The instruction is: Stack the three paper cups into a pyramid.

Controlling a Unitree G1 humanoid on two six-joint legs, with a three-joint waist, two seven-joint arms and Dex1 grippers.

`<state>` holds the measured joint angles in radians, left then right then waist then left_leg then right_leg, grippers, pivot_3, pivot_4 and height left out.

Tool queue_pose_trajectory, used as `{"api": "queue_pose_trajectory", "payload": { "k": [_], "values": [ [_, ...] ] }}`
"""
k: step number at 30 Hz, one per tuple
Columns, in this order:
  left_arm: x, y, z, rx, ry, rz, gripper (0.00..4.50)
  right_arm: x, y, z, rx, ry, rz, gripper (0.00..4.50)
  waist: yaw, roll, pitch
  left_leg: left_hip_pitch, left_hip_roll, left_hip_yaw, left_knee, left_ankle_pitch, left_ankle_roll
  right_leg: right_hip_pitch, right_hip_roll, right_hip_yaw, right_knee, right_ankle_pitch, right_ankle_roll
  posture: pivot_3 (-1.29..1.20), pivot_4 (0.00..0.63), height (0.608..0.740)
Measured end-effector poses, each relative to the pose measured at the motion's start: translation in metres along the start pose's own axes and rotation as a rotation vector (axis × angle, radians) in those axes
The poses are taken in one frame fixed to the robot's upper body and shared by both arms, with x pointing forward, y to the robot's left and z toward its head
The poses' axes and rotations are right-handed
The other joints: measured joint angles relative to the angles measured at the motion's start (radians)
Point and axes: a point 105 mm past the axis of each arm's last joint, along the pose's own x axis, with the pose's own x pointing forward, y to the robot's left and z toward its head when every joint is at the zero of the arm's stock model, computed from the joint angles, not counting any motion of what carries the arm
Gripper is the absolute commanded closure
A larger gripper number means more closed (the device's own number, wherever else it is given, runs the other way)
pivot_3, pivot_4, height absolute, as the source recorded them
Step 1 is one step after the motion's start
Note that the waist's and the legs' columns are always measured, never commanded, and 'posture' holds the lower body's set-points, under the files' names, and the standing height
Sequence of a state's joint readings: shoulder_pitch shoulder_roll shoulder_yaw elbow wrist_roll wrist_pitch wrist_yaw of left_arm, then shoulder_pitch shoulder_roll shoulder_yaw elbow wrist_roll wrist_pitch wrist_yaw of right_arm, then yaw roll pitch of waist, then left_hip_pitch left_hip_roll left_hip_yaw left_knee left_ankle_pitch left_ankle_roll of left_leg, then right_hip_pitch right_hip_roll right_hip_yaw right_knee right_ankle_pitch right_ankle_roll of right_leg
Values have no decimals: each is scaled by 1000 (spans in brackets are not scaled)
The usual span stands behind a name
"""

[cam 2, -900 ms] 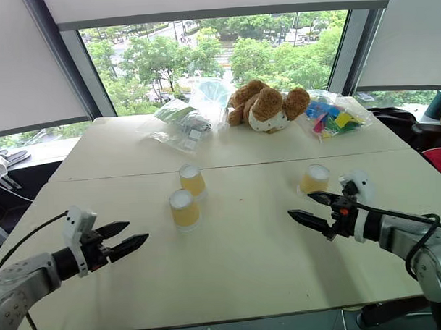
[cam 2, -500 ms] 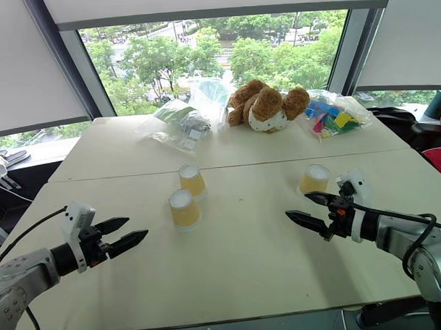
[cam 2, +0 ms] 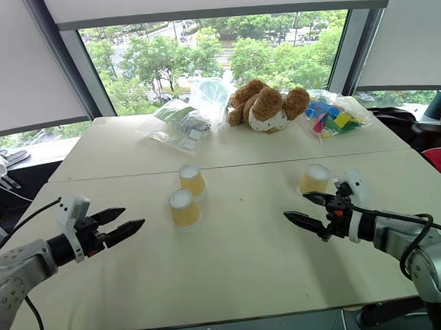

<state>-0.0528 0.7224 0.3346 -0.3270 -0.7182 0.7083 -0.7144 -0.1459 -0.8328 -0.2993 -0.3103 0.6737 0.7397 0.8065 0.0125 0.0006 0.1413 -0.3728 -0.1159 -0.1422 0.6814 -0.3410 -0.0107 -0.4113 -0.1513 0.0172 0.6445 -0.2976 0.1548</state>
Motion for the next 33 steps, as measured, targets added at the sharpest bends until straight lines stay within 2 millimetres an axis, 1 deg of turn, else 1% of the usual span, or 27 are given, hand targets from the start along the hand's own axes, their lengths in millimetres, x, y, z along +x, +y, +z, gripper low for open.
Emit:
{"api": "queue_pose_trajectory", "payload": {
  "k": [1,4,6,9,13,17,20,21,22,23,24,29,31,33],
  "values": [
    [4,-4,1,21,16,-32,64,0,2,1,-4,-1,3,0,1,0,0,0,0,0,0,0,0,0,0,0,0,0,0,0,150,740],
    [29,-25,7,104,8,-155,64,5,10,5,-25,-8,31,0,4,0,0,0,-1,-1,1,0,0,2,0,0,-1,0,0,0,150,740],
    [46,-31,11,142,-26,-199,64,9,15,8,-37,-16,47,0,0,0,0,0,-1,0,1,0,0,1,0,0,-1,0,0,0,150,740],
    [64,-29,10,157,-50,-211,64,15,19,7,-32,-20,60,0,-5,0,0,0,0,0,0,0,0,0,0,0,-1,0,0,0,150,740],
    [81,-27,6,160,-66,-221,64,18,23,8,-47,-22,60,0,-7,0,0,0,0,0,1,0,0,0,0,-1,-1,0,0,0,150,740],
    [90,-24,8,176,-94,-229,64,18,23,10,-55,-25,50,0,-2,0,0,0,-1,0,1,0,0,0,0,-1,0,0,0,0,150,740],
    [94,-24,8,177,-110,-229,864,17,23,8,-49,-21,40,0,-2,0,0,0,-1,0,1,0,0,0,0,-1,0,0,0,0,150,740],
    [95,-25,7,175,-113,-235,1225,17,23,7,-48,-20,39,0,-2,0,0,0,-1,0,1,0,0,0,0,-1,0,0,0,0,150,740],
    [96,-26,7,174,-113,-242,1783,17,23,6,-47,-18,37,0,-2,0,0,0,-1,0,1,0,0,0,0,-1,0,0,0,0,150,740],
    [96,-27,6,175,-112,-248,2245,17,23,5,-47,-17,35,0,-2,0,0,0,-1,0,1,0,0,0,0,-1,0,0,0,0,150,740],
    [96,-28,6,178,-110,-251,2320,17,23,5,-46,-16,34,0,-3,0,0,0,-1,0,1,0,0,0,0,-1,0,0,0,0,150,740],
    [95,-30,5,182,-109,-255,2320,16,23,6,-49,-19,30,0,-2,0,0,0,-1,0,1,0,0,0,0,-1,1,0,0,0,150,740],
    [95,-39,7,179,-120,-282,2320,14,19,7,-46,-25,13,0,-1,0,0,0,-1,0,1,0,0,0,0,-1,1,0,0,0,150,740],
    [100,-55,13,171,-151,-329,2320,11,16,8,-44,-29,-4,0,2,0,0,-1,-1,0,2,0,0,1,-1,-1,1,0,0,0,150,740]
  ]
}}
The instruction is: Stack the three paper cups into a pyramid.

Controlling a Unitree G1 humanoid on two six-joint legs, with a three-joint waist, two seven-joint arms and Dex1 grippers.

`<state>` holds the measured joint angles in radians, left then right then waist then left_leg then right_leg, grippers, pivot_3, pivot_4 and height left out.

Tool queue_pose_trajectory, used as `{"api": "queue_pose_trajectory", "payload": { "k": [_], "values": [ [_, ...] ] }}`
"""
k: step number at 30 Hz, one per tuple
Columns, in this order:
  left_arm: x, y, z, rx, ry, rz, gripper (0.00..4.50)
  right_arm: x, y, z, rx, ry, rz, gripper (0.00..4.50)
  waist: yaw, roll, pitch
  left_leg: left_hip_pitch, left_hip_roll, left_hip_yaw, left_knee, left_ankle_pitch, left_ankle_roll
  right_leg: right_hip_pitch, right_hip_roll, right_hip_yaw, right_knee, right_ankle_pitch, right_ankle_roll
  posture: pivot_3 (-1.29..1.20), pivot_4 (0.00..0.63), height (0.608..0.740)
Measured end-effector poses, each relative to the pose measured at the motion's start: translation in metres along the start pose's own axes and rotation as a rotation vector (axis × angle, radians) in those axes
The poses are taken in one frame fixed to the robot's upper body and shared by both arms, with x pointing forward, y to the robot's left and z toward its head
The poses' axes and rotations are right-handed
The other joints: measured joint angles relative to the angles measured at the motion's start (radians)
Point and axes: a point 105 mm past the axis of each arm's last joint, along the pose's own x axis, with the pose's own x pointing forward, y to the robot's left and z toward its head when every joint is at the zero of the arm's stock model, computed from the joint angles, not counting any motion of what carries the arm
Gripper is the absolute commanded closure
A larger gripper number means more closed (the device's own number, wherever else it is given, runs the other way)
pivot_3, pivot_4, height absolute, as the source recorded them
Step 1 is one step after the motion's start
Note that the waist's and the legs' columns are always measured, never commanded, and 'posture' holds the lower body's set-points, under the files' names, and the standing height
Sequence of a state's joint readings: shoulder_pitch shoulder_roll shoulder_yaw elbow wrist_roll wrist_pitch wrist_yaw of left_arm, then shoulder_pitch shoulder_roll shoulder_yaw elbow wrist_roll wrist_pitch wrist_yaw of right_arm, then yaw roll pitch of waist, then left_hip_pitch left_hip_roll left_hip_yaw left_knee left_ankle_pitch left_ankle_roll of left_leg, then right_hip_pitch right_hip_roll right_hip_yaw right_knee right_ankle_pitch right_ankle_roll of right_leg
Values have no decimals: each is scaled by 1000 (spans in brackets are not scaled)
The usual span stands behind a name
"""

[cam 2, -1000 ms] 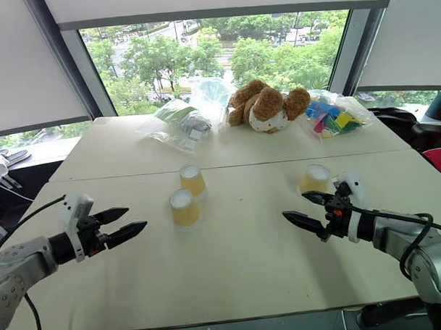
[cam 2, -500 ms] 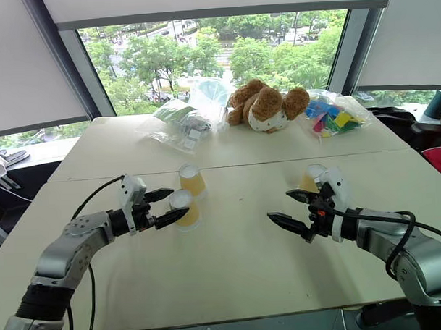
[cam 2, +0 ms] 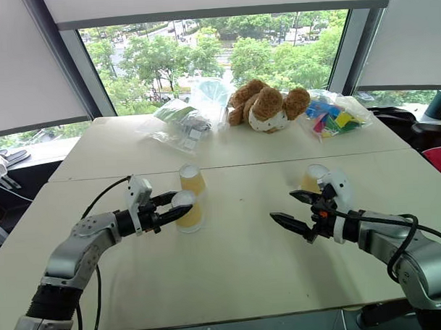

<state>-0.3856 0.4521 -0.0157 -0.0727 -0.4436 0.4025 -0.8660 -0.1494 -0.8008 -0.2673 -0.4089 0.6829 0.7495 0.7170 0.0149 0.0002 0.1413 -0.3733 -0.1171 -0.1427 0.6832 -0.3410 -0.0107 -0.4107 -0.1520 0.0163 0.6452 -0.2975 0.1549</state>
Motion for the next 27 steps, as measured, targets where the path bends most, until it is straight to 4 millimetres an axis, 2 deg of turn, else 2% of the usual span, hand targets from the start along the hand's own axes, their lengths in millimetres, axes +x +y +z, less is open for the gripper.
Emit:
{"api": "queue_pose_trajectory", "payload": {
  "k": [4,8,12,13,16,23,27],
  "values": [
    [35,-23,6,-18,-65,-73,2320,-13,-6,-1,19,6,-30,0,0,-1,0,0,-1,0,0,0,0,1,0,0,0,0,0,0,150,740],
    [64,-33,8,15,-81,-123,2320,-22,-8,0,26,18,-47,0,-3,-1,0,0,0,1,0,0,0,1,0,0,0,0,0,0,150,740],
    [87,-43,-3,43,-40,-182,2320,-27,-9,-4,34,28,-71,0,-3,-1,0,0,0,1,0,0,0,1,0,0,0,0,0,0,150,740],
    [90,-46,-8,54,-20,-206,1303,-28,-8,-6,33,32,-77,0,-3,-1,0,0,0,1,0,0,0,1,0,0,0,0,0,0,150,740],
    [93,-52,-11,66,-10,-246,35,-28,-4,-9,34,37,-80,0,-3,-2,0,0,0,1,0,0,0,0,0,0,0,0,0,0,150,740],
    [91,-46,-11,104,-3,-217,35,-27,-3,-11,49,25,-91,0,-2,-2,0,0,0,1,0,0,0,0,0,0,0,0,0,0,150,740],
    [69,-28,4,148,-42,-109,35,-26,-2,-12,53,27,-90,0,-6,-2,0,0,1,1,0,0,0,0,1,0,1,0,0,0,150,740]
  ]
}}
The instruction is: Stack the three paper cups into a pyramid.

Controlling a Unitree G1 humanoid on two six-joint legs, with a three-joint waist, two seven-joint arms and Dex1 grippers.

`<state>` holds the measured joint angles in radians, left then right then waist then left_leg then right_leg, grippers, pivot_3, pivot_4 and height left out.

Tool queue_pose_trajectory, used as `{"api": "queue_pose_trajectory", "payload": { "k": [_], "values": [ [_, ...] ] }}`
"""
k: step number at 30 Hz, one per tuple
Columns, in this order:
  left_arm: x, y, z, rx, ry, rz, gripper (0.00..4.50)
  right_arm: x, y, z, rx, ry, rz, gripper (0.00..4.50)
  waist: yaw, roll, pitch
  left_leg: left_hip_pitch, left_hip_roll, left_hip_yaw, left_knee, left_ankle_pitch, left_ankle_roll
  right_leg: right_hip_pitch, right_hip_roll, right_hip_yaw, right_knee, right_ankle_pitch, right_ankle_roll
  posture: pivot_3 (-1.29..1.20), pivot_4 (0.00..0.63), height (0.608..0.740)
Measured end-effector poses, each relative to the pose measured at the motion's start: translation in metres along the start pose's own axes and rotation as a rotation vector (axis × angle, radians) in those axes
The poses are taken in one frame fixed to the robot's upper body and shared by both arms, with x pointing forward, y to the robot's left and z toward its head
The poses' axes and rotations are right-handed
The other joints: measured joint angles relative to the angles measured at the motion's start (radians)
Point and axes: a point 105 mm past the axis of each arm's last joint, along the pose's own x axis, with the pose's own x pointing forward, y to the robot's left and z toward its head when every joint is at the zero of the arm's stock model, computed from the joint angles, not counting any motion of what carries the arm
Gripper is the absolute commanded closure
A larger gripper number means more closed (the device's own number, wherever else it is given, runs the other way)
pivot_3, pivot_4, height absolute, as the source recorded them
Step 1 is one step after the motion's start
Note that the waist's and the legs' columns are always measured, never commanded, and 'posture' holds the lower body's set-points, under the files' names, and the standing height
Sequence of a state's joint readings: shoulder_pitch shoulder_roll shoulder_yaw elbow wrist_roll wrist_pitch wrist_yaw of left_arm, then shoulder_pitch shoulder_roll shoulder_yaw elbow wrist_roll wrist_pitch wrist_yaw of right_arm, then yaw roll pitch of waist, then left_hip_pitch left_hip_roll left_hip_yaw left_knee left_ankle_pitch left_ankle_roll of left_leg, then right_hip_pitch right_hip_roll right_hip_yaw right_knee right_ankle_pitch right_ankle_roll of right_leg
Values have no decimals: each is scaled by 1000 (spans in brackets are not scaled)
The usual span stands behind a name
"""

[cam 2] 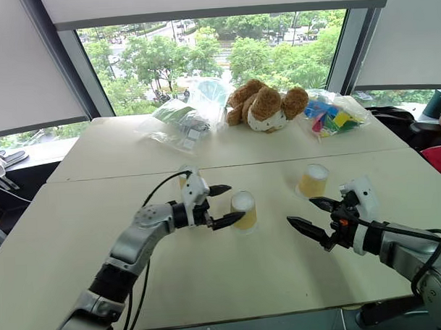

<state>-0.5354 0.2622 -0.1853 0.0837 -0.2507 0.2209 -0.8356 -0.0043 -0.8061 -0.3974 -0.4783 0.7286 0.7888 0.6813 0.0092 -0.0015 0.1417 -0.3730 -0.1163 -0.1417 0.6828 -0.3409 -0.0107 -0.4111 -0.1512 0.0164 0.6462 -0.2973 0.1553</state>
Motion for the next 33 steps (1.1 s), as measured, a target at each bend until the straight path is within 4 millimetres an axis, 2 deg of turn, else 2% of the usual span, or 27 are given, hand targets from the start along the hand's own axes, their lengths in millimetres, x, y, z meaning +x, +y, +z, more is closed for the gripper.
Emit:
{"api": "queue_pose_trajectory", "payload": {
  "k": [4,9,11,15,19,24,31,33],
  "values": [
    [-30,16,17,18,-32,153,35,0,0,-1,2,1,3,0,3,0,0,0,0,0,1,0,0,0,0,0,0,0,0,0,150,740],
    [-66,48,33,57,-25,408,35,1,1,6,2,-23,13,0,6,0,0,0,-1,-1,1,0,0,1,0,0,0,0,0,0,150,740],
    [-72,54,28,53,-6,460,35,2,2,8,5,-32,23,0,5,0,0,0,-1,-1,1,0,0,1,-1,0,0,0,0,0,150,740],
    [-83,70,0,19,64,554,35,4,3,13,-5,-45,30,0,4,0,0,0,0,-1,1,0,0,0,0,0,0,0,0,0,150,740],
    [-79,82,-10,14,65,580,35,7,5,12,-6,-40,44,0,7,-1,0,0,-1,-1,1,0,0,1,-1,0,0,0,0,0,150,740],
    [-57,88,-11,23,34,529,35,9,6,10,-3,-35,43,0,4,-1,0,0,-1,-1,1,0,0,1,-1,0,0,0,0,0,150,740],
    [-37,94,-29,8,62,475,35,8,5,9,1,-30,30,0,3,-1,0,0,-1,0,1,0,0,1,-1,0,1,0,0,0,150,740],
    [-36,97,-32,4,73,479,551,7,6,8,0,-29,28,0,2,-2,0,0,-1,0,1,0,0,1,-1,0,1,0,0,0,150,740]
  ]
}}
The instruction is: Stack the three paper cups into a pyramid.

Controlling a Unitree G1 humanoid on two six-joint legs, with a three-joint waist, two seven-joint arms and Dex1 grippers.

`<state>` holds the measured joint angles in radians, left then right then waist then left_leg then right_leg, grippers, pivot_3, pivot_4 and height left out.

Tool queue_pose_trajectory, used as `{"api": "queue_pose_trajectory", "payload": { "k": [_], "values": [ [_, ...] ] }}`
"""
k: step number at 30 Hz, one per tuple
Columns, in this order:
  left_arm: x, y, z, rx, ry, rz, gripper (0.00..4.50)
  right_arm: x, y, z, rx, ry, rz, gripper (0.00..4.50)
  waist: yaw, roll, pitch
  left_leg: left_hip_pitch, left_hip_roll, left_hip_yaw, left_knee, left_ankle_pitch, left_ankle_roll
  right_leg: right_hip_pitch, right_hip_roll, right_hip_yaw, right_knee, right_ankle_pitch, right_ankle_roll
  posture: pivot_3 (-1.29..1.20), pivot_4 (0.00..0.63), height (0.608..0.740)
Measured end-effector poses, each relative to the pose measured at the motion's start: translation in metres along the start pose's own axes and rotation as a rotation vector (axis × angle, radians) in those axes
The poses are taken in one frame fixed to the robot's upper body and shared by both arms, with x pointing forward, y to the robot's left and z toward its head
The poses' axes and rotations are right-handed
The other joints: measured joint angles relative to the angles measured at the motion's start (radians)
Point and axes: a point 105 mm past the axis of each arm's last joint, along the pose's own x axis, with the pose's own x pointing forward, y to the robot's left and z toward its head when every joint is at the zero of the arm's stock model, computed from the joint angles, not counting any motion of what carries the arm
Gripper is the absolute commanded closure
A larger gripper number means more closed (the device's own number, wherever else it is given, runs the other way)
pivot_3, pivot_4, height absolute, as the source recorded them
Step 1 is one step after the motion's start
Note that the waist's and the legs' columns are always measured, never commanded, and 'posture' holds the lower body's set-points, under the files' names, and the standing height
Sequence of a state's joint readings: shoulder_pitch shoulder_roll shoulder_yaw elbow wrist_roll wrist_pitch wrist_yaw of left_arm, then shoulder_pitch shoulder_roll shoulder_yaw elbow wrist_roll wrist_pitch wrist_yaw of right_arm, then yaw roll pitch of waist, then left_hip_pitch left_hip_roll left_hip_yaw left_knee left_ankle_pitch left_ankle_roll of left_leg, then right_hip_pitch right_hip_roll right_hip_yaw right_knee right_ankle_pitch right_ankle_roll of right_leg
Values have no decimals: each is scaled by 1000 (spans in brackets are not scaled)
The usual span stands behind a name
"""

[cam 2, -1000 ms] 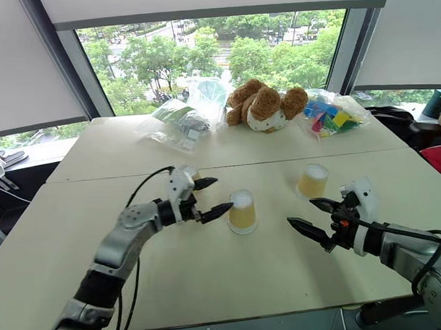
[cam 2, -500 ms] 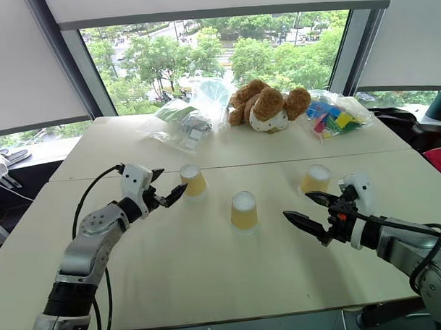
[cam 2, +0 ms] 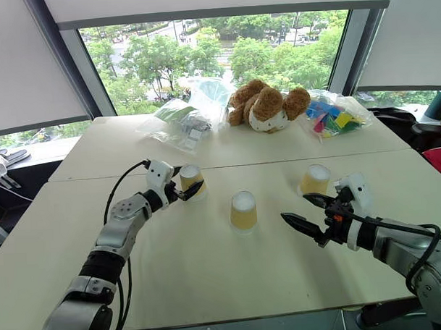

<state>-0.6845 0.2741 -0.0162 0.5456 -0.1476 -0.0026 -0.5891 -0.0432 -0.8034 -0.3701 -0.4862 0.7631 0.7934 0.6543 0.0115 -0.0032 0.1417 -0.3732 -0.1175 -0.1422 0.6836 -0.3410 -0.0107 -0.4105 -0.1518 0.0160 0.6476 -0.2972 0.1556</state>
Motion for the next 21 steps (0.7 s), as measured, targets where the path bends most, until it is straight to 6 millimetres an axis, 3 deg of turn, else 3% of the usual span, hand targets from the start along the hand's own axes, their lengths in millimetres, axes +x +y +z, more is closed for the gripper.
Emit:
{"api": "queue_pose_trajectory", "payload": {
  "k": [4,12,16,21],
  "values": [
    [3,1,-1,5,-4,2,2231,-2,3,1,-6,-3,0,0,0,0,0,0,0,0,0,0,0,0,0,0,0,0,0,0,150,740],
    [3,-1,9,-47,-71,-25,2262,-4,1,0,-1,-3,-14,0,-2,0,0,0,0,0,0,0,0,0,0,0,1,0,0,0,150,740],
    [-21,-10,27,-30,-110,-111,2262,-8,7,8,-4,-18,8,0,-8,0,0,0,1,0,-1,0,0,-1,0,0,1,0,0,0,150,740],
    [-48,-31,16,-34,-28,-181,2262,-16,10,22,-43,-32,9,0,-5,0,0,0,1,-1,0,0,0,0,0,0,0,0,0,0,150,740]
  ]
}}
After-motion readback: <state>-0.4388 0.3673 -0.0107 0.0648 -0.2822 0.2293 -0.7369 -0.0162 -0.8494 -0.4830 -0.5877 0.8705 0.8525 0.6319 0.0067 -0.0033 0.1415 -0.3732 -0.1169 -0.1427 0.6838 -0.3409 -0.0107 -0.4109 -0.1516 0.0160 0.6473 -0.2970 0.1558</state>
